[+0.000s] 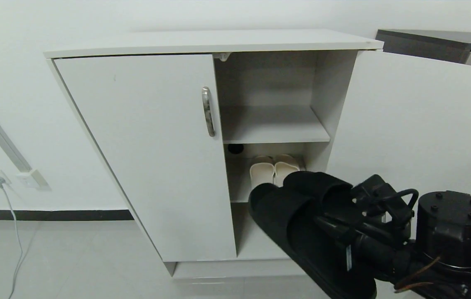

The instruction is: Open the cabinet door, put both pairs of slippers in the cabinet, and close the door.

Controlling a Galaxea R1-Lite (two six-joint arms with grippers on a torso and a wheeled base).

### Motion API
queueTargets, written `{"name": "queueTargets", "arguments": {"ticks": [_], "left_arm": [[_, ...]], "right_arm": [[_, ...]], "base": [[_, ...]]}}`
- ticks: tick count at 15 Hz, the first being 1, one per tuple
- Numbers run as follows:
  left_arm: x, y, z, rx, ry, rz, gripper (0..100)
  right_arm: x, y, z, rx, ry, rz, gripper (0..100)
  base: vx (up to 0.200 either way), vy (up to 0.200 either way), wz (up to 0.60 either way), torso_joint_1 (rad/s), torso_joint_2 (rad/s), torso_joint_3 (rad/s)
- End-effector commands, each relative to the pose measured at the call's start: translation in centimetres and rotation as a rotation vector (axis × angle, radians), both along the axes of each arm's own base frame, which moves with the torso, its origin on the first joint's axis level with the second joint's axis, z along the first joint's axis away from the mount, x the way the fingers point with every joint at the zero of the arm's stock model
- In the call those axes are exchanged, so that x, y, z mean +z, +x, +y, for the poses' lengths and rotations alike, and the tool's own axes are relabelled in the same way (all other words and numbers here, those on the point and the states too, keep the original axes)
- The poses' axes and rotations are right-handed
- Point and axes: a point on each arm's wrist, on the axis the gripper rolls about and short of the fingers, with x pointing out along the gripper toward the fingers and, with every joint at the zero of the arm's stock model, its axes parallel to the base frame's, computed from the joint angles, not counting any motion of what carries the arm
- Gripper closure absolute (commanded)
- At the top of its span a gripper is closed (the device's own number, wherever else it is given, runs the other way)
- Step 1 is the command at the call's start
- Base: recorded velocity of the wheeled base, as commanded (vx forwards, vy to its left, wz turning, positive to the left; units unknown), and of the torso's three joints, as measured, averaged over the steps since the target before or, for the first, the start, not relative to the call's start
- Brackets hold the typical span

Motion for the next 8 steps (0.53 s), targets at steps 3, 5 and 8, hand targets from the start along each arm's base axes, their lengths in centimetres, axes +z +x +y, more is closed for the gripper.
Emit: {"name": "queueTargets", "arguments": {"ticks": [3,5,8], "left_arm": [[0.0,0.0,0.0,0.000,0.001,0.003,100],[0.0,0.0,0.0,-0.002,0.002,0.003,100],[0.0,0.0,0.0,-0.003,0.004,0.003,100]], "right_arm": [[1.7,-1.3,5.5,-0.079,0.051,-0.036,100],[2.6,-2.4,6.9,-0.121,0.031,0.025,100],[5.3,-1.6,8.1,-0.259,0.057,0.109,100]], "base": [[0.000,0.000,0.00,0.000,0.00,0.000],[0.000,0.000,0.00,0.000,0.00,0.000],[0.000,0.000,0.00,0.000,0.00,0.000]]}}
